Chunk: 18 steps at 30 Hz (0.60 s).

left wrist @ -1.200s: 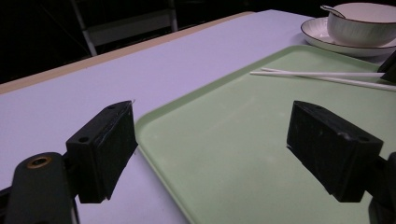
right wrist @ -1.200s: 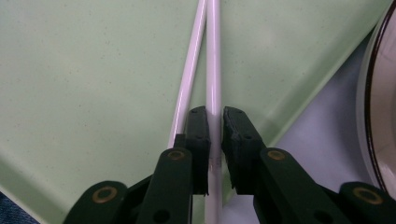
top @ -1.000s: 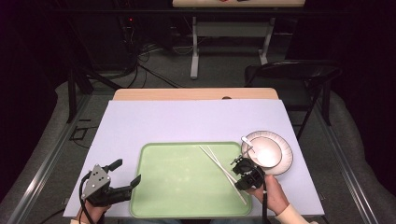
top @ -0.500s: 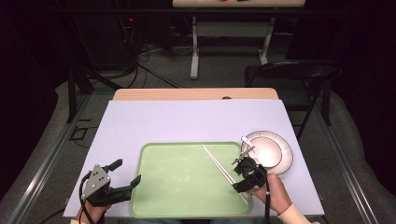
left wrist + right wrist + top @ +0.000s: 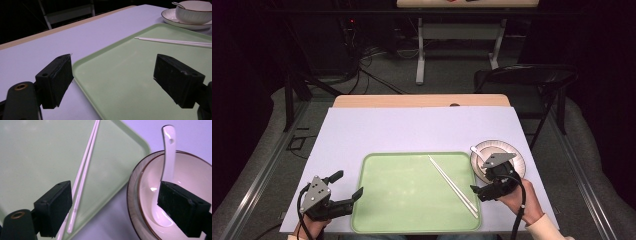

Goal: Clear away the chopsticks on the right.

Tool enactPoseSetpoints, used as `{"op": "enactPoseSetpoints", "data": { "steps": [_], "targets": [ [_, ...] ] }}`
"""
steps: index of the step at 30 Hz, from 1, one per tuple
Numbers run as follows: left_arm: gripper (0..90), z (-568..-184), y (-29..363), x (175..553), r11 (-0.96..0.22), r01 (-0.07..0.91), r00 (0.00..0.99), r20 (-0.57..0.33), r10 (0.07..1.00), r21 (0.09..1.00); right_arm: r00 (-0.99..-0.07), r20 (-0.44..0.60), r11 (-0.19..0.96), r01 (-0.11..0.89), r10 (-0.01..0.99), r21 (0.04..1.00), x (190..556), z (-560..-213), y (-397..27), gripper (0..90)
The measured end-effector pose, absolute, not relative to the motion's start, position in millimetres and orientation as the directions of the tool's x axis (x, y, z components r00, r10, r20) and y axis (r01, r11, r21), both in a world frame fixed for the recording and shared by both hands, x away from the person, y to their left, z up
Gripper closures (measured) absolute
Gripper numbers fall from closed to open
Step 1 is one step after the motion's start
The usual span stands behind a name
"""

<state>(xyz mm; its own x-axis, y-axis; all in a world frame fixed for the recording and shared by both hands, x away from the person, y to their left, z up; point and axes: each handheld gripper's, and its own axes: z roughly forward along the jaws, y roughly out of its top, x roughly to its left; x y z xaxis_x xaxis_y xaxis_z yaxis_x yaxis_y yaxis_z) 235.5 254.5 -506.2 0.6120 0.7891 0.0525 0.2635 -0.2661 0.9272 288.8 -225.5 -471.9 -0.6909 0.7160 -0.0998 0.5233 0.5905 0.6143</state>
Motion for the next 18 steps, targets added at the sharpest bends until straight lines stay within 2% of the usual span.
{"op": "enactPoseSetpoints", "data": {
  "steps": [4, 18],
  "targets": [
    [15.5, -506.2, 254.3, 235.6, -0.265, 0.265, 0.611, 0.052, 0.79, 0.927, -0.679, -0.12, 0.566, 0.486, 0.724, 0.666, 283.9, -463.9, -243.9, 7.1],
    [15.5, -506.0, 254.3, 235.3, -0.267, 0.265, 0.609, 0.054, 0.791, 0.927, -0.589, -0.136, 0.469, 0.46, 0.796, 0.754, 259.3, -463.0, -296.1, 2.5]
  ]
}}
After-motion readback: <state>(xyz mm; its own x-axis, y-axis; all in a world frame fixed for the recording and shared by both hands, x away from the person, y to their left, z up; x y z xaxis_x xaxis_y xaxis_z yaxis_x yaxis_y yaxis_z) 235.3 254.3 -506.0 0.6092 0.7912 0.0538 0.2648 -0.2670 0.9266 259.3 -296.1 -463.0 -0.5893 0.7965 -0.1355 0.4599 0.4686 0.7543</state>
